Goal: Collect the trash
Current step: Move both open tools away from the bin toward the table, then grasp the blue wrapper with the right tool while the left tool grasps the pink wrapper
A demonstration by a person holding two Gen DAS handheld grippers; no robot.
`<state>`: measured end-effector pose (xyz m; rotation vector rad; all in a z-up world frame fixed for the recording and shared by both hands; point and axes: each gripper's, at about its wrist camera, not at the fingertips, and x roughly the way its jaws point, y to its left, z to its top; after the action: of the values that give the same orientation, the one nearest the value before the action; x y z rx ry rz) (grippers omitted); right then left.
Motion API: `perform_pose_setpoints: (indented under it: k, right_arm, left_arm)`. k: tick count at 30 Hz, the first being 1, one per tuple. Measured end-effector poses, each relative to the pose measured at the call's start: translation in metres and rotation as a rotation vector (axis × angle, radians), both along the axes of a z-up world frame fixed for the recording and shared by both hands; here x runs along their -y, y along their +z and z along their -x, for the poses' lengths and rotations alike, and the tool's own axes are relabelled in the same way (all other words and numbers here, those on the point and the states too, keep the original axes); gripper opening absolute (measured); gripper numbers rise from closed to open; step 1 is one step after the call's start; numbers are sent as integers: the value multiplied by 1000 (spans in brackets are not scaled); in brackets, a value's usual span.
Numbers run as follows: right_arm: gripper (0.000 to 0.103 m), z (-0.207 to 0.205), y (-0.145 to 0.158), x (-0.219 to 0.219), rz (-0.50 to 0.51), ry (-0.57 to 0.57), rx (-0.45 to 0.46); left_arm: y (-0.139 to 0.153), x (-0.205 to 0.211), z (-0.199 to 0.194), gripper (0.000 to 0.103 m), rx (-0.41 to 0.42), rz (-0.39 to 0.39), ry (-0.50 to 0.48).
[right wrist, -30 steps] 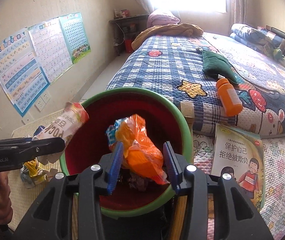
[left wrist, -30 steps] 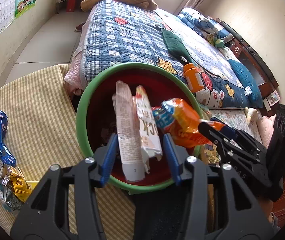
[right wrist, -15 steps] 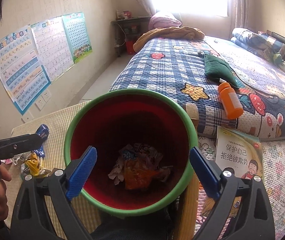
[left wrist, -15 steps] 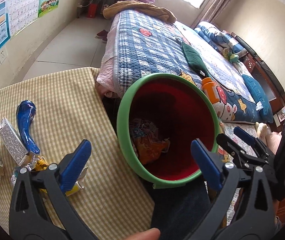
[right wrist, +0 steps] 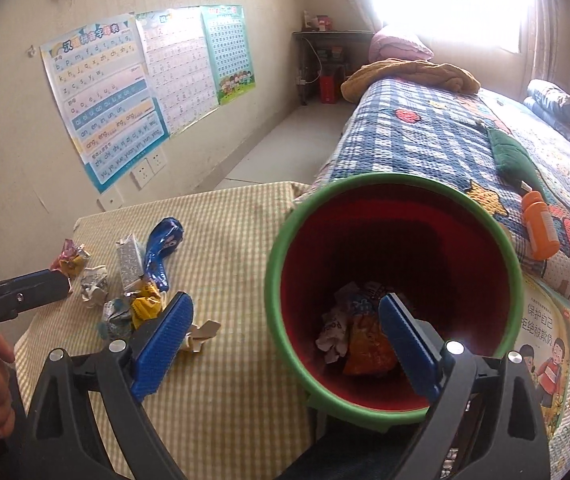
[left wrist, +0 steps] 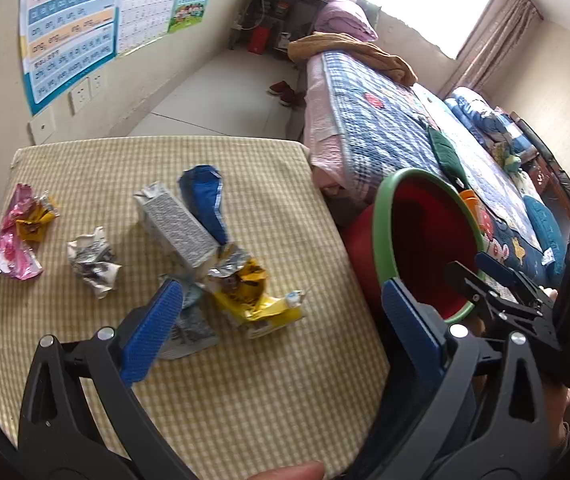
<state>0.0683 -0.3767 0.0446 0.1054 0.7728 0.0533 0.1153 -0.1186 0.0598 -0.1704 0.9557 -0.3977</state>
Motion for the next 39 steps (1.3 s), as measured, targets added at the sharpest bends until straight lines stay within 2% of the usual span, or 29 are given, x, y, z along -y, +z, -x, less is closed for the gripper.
perform_pose_setpoints:
  k: [9,19,25,34,39]
  right_arm:
    - [91,-28,0,-81,-10,152,0]
    - [91,-63,-12,-129,-20,218,-45]
    - [91,-87,-21,-131,-45,199,-81]
    - [86,-120,-48,-134,-92,182,-171]
    - [85,-138,-56,-137,-108,174,-190]
  left_arm:
    - [-7,-119,11,98,-18,-22,222]
    - [-17,-210,11,98,-30,-19,395]
    - [-33,-237,-5,98,-55,-12,440]
    - [-63,-244,-35,98,-101,-13,435]
    - [-81,-248,-51,98,-130,-30,438]
